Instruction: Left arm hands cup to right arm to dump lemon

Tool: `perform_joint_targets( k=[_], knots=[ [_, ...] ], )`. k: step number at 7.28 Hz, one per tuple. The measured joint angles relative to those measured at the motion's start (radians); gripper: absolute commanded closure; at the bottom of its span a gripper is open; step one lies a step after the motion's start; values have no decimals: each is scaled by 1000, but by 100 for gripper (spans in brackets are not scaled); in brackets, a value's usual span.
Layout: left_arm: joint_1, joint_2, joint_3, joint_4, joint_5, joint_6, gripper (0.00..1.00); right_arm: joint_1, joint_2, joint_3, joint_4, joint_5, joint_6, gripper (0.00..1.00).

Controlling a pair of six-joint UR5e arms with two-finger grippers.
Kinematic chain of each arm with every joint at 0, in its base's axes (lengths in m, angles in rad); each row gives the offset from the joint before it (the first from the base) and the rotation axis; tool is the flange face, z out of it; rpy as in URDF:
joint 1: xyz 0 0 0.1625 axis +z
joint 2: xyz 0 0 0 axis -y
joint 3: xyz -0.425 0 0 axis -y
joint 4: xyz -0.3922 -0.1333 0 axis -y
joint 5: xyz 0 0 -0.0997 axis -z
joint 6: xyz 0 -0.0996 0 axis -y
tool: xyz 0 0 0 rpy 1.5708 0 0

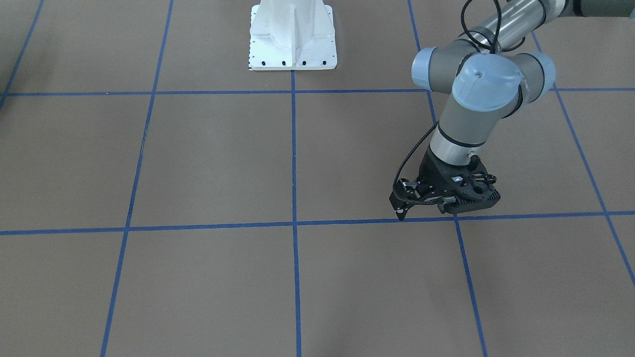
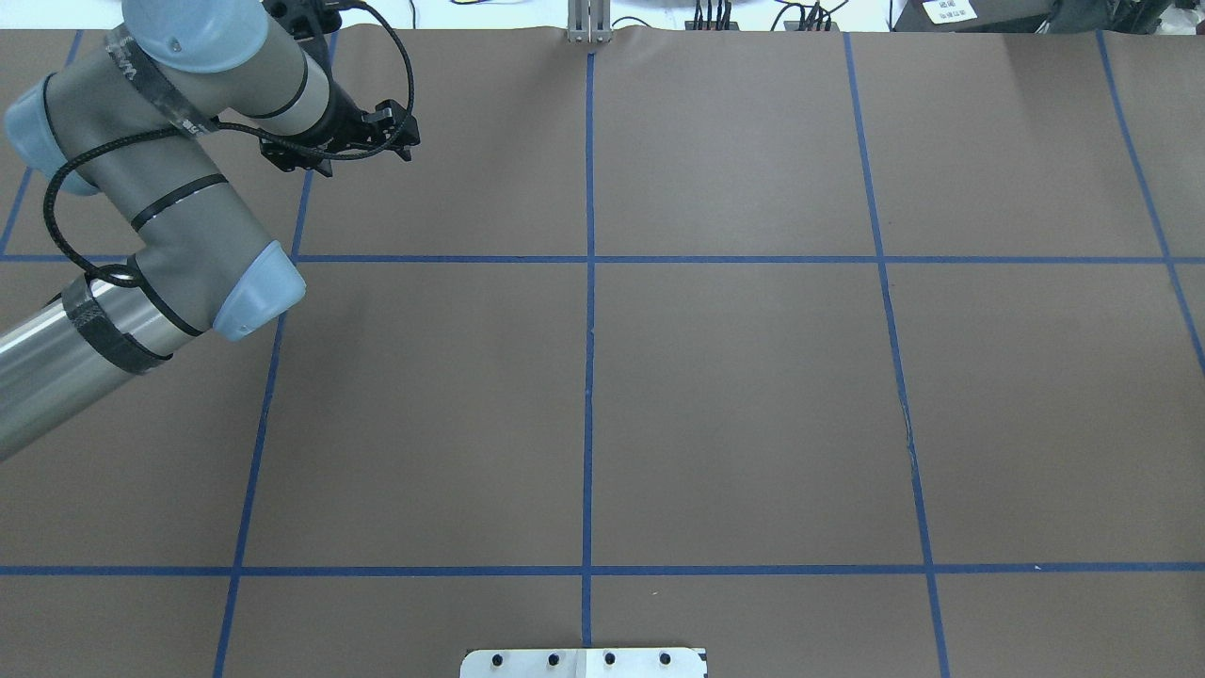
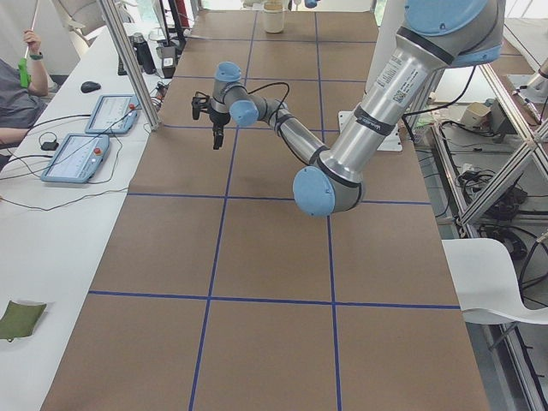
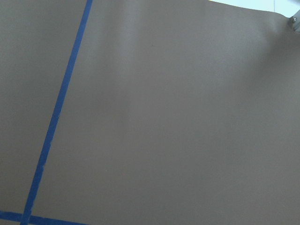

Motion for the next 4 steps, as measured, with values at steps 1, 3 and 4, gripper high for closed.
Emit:
perform_joint_targets(
  k=[1,3,4],
  knots=[
    [0,0,0,0,0,0,0,-6,24,-63,59,1,56,87],
    [1,-1,0,0,0,1,0,-10,52,-127,124,1,198,87],
    [0,-1,-1,0,0,1,0,-11,55,-141,148,0,271,88]
  ],
)
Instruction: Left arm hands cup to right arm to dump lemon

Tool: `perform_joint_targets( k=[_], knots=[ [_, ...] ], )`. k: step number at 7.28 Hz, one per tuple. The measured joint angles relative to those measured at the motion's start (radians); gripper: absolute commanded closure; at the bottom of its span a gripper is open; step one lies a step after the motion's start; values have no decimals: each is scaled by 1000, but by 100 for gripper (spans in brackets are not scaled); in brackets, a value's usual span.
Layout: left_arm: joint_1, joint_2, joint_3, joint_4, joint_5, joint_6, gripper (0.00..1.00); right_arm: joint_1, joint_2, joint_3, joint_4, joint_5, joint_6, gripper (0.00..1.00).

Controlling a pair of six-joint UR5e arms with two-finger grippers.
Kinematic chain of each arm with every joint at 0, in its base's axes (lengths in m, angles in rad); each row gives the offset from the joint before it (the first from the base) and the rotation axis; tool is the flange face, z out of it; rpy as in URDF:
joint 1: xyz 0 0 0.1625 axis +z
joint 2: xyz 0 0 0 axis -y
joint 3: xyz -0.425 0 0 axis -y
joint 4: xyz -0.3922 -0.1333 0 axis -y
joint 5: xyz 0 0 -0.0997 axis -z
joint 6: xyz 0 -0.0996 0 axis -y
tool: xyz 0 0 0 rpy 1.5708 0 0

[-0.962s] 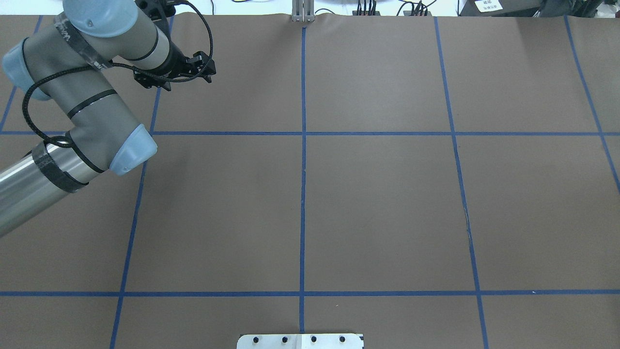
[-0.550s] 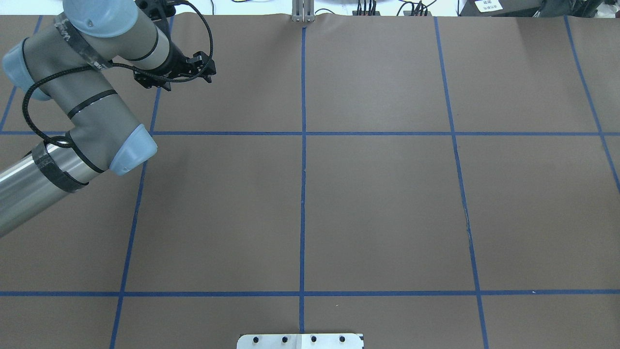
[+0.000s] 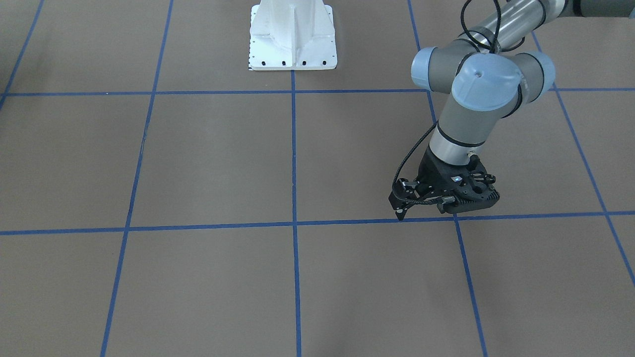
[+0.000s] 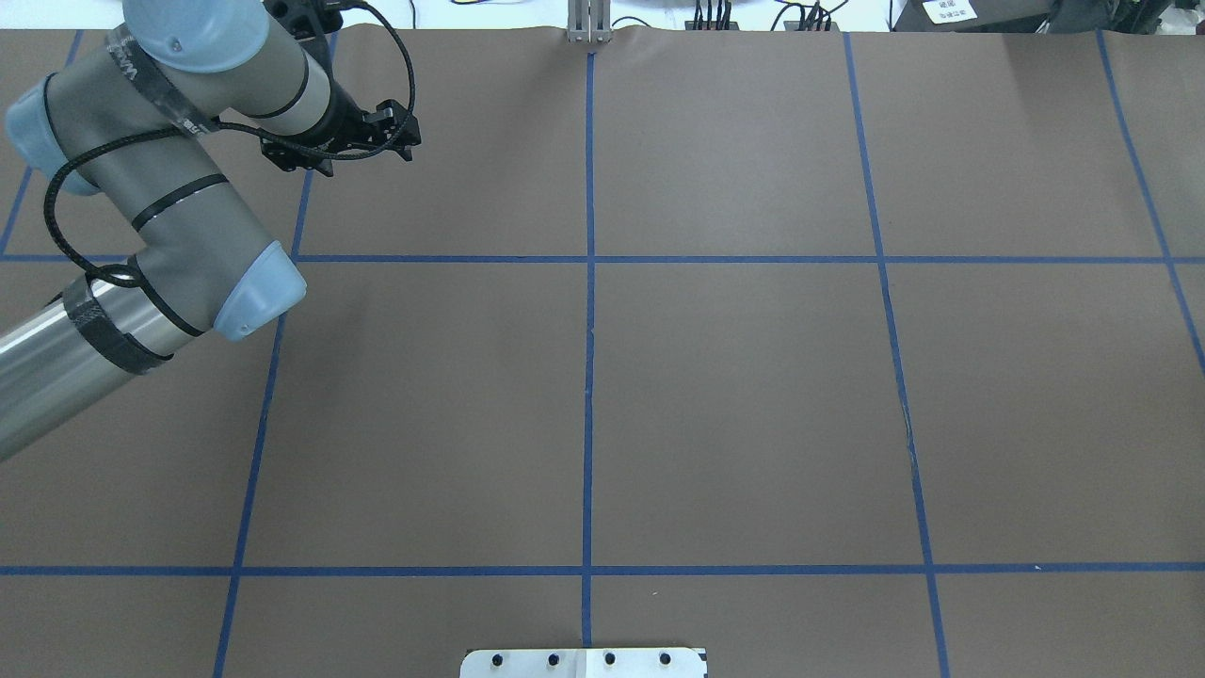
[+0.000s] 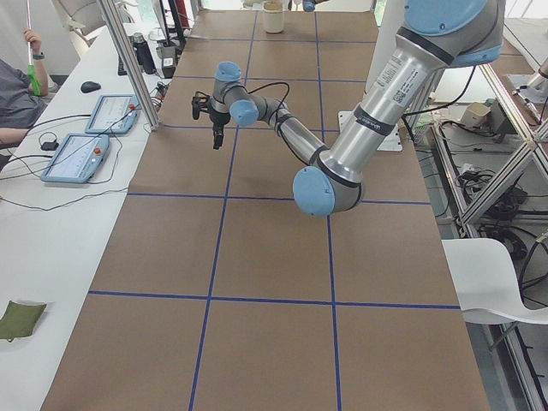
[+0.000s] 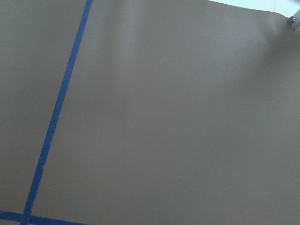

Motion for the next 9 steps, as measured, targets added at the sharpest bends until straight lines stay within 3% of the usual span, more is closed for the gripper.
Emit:
perform_joint_targets(
  k=[3,9],
  knots=[
    [0,1,0,1,0,0,0,0,2,-59,92,-6,166,90],
    [5,-4,0,3,0,0,0,1,6,-121,161,-65,384,91]
  ],
)
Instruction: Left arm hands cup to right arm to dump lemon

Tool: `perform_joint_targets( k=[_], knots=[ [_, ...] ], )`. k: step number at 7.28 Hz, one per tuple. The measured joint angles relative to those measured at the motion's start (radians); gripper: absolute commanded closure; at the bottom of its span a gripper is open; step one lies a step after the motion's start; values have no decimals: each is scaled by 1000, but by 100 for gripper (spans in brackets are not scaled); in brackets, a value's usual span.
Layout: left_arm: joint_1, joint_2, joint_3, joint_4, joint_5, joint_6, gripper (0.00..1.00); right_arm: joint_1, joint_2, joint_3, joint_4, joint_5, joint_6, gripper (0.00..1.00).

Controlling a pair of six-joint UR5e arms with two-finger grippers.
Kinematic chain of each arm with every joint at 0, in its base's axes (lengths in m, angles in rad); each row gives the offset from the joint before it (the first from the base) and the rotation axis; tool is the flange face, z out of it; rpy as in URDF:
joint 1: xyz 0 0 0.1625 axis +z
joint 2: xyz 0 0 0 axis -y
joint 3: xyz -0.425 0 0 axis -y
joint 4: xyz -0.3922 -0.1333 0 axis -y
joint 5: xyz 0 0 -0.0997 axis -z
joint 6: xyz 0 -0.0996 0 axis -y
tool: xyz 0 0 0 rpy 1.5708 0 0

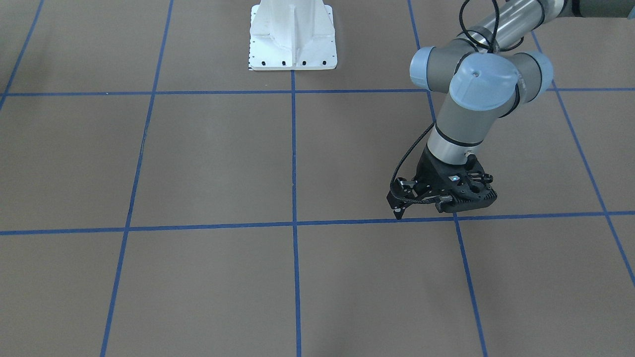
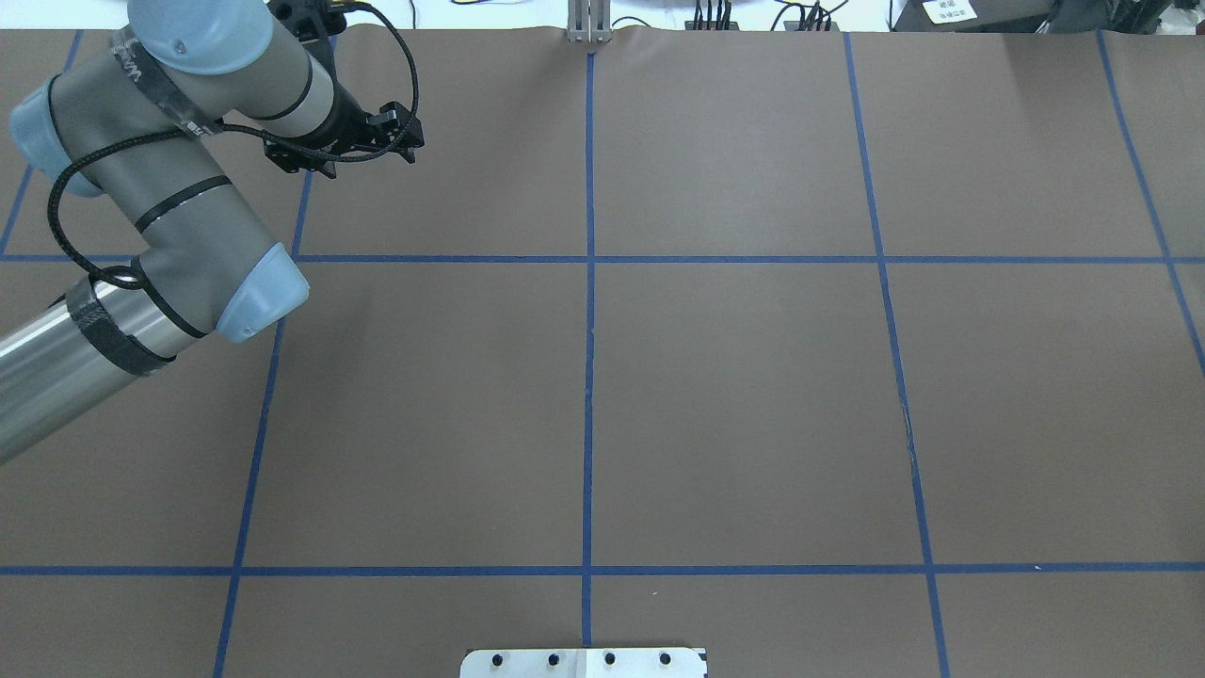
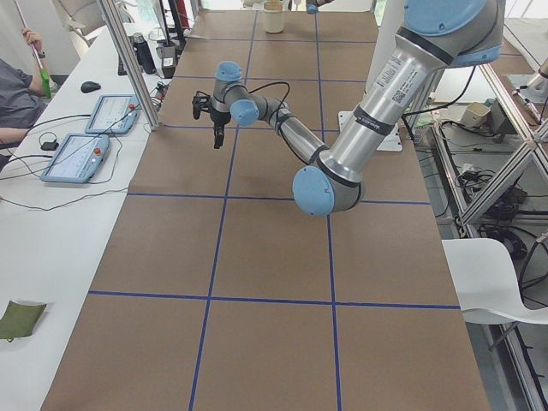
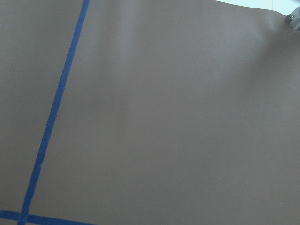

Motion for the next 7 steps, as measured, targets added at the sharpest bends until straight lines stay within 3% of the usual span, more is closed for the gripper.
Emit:
perform_joint_targets(
  k=[7],
  knots=[
    [19,-9,7,4,18,4,0,5,-20,-38,46,-41,268,91]
  ],
)
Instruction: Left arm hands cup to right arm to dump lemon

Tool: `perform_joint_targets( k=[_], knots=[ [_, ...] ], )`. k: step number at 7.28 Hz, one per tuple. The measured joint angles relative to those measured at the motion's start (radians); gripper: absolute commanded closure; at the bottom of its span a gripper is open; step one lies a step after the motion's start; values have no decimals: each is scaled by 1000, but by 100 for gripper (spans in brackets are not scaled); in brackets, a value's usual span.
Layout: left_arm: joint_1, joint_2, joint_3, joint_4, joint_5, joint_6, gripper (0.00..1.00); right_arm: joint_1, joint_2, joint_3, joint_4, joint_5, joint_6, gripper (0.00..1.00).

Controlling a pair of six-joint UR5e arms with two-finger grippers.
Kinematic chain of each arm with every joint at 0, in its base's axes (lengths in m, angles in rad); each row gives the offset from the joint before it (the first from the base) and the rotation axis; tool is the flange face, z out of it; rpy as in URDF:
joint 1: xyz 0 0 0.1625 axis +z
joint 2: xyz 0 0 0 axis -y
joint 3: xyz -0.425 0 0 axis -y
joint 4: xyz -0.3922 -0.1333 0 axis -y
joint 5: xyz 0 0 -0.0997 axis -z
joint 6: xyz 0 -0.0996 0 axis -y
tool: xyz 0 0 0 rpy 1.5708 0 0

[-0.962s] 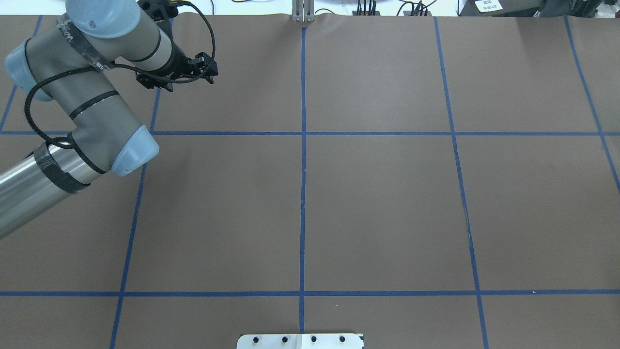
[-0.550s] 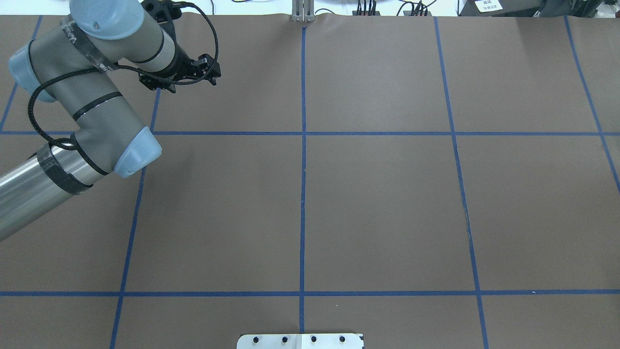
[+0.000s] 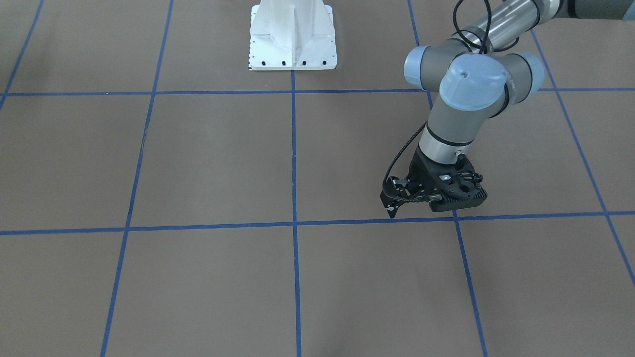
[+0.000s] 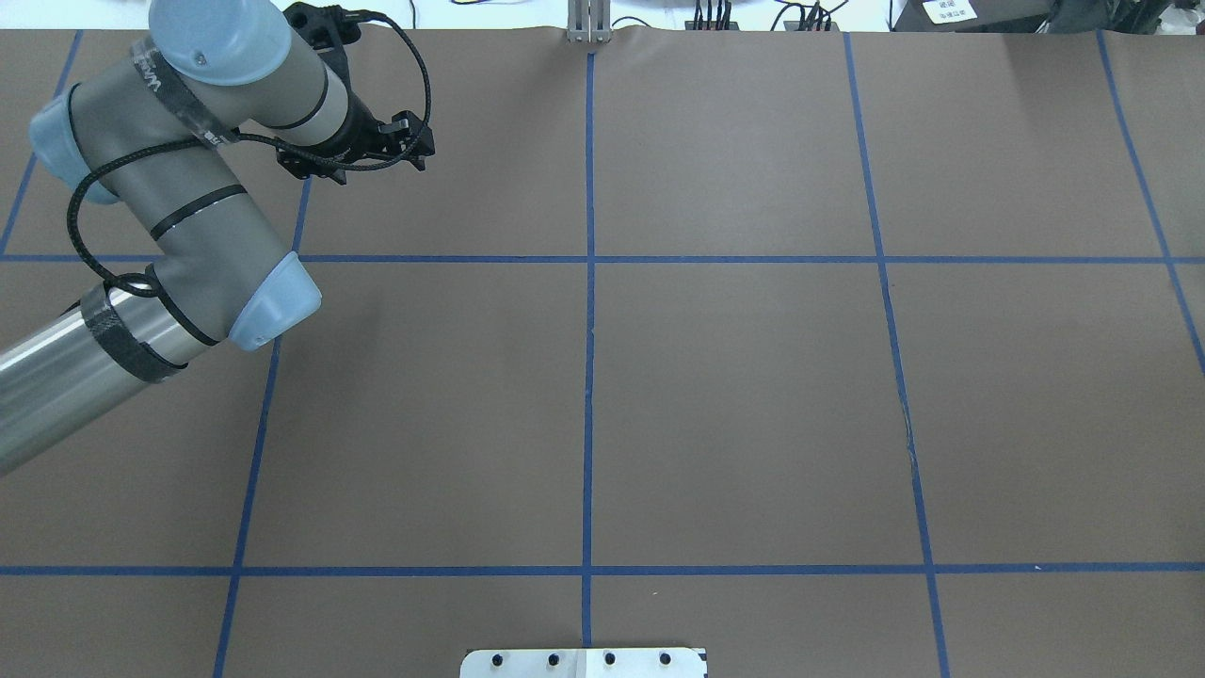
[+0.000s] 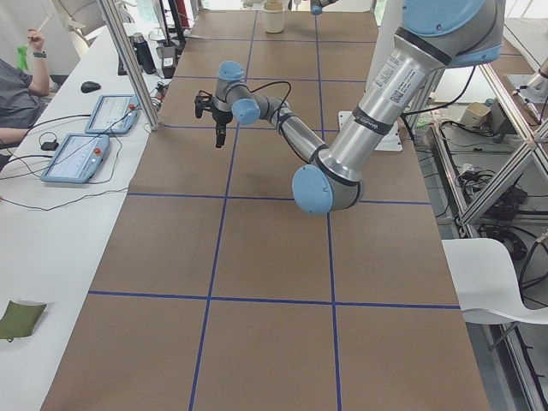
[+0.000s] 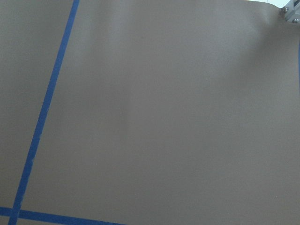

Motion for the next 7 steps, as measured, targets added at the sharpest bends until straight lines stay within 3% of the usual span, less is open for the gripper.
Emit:
perform_joint_targets(
  k=[7],
  knots=[
    [10,0,1,0,25,1,0,15,32,20,4,0,205,90]
  ],
)
